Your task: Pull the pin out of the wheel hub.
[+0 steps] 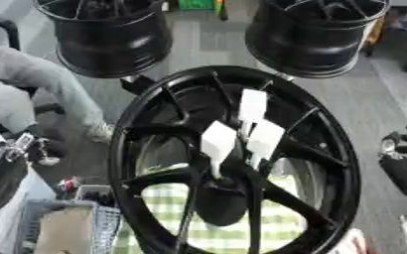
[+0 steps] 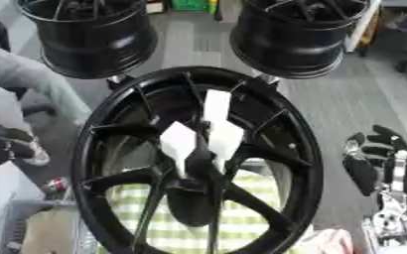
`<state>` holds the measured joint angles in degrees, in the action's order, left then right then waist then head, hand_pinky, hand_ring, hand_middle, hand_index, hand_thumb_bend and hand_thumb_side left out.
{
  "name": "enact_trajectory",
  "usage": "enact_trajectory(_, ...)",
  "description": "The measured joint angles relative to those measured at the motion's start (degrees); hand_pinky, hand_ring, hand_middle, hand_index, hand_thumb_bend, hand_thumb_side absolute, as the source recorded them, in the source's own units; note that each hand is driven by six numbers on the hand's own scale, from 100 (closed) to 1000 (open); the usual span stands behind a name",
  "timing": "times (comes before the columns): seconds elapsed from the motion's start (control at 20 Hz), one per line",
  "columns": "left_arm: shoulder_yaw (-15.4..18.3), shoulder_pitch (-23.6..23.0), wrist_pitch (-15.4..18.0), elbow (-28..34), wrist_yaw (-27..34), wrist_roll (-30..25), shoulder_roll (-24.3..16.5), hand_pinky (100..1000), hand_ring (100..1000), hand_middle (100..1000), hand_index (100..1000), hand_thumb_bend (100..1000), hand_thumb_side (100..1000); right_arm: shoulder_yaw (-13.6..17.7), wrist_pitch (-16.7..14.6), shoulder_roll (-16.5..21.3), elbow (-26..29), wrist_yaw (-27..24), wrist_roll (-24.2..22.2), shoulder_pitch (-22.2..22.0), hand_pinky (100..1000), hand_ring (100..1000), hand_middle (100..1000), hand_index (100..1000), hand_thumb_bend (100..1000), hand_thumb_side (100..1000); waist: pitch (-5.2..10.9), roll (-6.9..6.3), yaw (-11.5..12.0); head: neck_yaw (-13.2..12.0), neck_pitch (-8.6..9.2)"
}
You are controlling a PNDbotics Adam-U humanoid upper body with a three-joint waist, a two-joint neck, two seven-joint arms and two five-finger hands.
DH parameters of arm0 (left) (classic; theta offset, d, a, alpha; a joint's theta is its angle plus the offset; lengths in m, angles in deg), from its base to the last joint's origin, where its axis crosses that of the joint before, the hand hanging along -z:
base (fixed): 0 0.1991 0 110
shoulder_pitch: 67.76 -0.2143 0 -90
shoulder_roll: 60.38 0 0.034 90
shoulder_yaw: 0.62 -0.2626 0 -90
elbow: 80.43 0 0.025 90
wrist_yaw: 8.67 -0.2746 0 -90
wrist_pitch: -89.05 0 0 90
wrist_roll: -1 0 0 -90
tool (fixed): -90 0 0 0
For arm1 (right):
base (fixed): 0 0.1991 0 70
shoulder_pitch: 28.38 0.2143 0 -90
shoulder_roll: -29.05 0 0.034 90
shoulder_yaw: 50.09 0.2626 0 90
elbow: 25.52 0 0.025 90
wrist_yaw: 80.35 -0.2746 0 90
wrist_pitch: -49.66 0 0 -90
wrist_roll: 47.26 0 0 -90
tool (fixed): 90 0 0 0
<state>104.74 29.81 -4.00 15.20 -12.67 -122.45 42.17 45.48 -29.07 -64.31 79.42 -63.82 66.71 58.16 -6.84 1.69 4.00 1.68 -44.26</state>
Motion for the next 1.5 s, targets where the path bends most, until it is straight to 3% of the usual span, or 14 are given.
enact_trajectory(0.2, -0.1, -0.1, 0.0, 0.0, 0.0, -0.2, 0.0, 705, 609, 637, 702, 100, 830, -1.1, 2.9, 8.9, 5.4, 1.8, -5.1, -0.2, 629, 666, 729, 859, 100, 459, 0.13, 0.46, 0.0, -0.1, 0.0)
enact_trajectory(0.35, -0.3, -0.1, 0.0, 0.0, 0.0, -0.3, 0.0, 705, 609, 637, 702, 100, 830, -2.5, 2.8, 16.4, 7.6, 2.7, -10.4, 0.4, 654, 682, 754, 884, 100, 543, 0.17, 0.54, 0.0, -0.2, 0.0)
enact_trajectory(0.4, -0.3, -0.1, 0.0, 0.0, 0.0, -0.3, 0.0, 705, 609, 637, 702, 100, 831, -3.1, 2.2, 18.8, 7.9, 2.8, -12.2, 0.9, 659, 685, 761, 889, 100, 512, 0.2, 0.57, 0.1, -0.2, 0.0)
enact_trajectory(0.6, -0.4, -0.2, 0.0, 0.0, -0.1, -0.5, -0.1, 705, 610, 637, 702, 100, 831, -5.9, -0.8, 27.6, 8.3, 2.1, -19.7, 3.3, 692, 705, 791, 916, 100, 537, 0.34, 1.08, 0.4, -0.3, 0.0)
enact_trajectory(0.9, -0.8, -0.4, 0.0, 0.0, -0.4, -0.8, -0.3, 706, 610, 638, 703, 100, 832, -12.1, -5.9, 39.4, 8.6, -3.1, -32.5, 10.0, 737, 740, 835, 946, 100, 528, 0.49, 1.59, 1.0, -0.2, 0.0)
enact_trajectory(1.15, -1.1, -0.5, 0.1, 0.0, -0.6, -1.2, -0.6, 706, 611, 639, 703, 100, 831, -17.6, -8.8, 44.5, 8.7, -6.6, -43.6, 16.8, 769, 766, 868, 966, 112, 474, 0.64, 1.96, 1.4, 0.0, 0.0)
enact_trajectory(1.5, -1.6, -0.5, 0.3, 0.0, -0.6, -1.7, -1.1, 706, 611, 639, 703, 100, 831, -23.2, -10.8, 45.6, 8.9, -6.8, -56.4, 25.5, 804, 793, 901, 985, 201, 400, 0.79, 2.31, 1.8, 0.5, 0.0)
